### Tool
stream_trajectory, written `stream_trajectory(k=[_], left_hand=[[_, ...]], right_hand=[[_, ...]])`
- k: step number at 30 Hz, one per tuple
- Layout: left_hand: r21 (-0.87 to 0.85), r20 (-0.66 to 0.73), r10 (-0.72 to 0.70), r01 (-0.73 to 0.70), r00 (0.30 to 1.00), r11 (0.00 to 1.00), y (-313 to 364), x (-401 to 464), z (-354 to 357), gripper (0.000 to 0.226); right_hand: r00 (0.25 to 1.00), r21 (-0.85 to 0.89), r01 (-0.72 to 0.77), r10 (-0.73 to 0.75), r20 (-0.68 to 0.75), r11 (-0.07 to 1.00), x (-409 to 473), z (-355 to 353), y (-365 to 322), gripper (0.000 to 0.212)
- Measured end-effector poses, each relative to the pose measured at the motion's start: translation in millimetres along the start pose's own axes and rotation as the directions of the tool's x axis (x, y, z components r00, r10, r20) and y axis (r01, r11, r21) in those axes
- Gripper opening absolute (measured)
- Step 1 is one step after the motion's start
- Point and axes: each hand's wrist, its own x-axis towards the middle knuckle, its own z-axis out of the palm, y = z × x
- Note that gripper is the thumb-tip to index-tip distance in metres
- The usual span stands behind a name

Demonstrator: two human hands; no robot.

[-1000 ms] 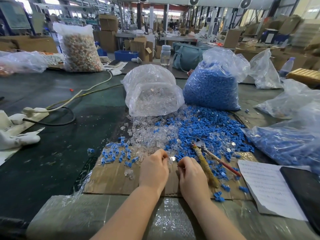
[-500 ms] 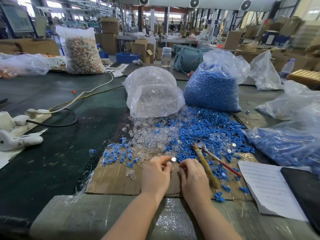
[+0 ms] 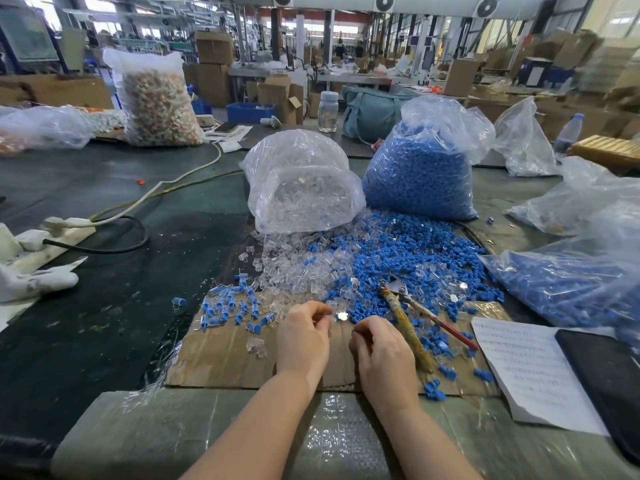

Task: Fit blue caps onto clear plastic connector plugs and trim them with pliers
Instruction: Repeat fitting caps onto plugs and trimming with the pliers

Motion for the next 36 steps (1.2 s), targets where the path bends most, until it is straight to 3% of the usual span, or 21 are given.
stream_trajectory(k=[4, 7, 14, 25, 36], left_hand=[[-0.069, 0.080, -0.018, 0.023, 0.997, 0.997, -0.5, -8.0, 6.7, 0.021], [-0.026, 0.050, 0.006, -0.004, 0.999, 1.000, -4.2, -14.3, 9.9, 0.027], [-0.102, 0.009, 0.026, -0.025, 1.000, 0.995, -10.7, -21.4, 11.2, 0.034], [-0.159, 0.036, 0.029, -0.023, 0.999, 0.987, -16.0, -21.3, 11.6, 0.033], [-0.289, 0.072, -0.008, 0.028, 0.997, 0.957, -19.9, -20.8, 11.1, 0.025]], right_hand=[[1.000, 0.029, -0.008, 0.008, -0.016, 1.000, -0.8, -1.0, 0.2, 0.007], [0.999, 0.073, -0.017, 0.019, -0.031, 0.997, -0.7, -2.1, 0.8, 0.007], [0.999, 0.146, -0.013, 0.021, -0.049, 0.989, -1.7, -4.2, 1.7, 0.005], [0.999, 0.221, 0.013, -0.002, -0.051, 0.975, -3.4, -5.7, 0.0, 0.002], [0.999, 0.127, 0.037, -0.031, -0.042, 0.991, -4.5, -4.0, 0.0, 0.004]])
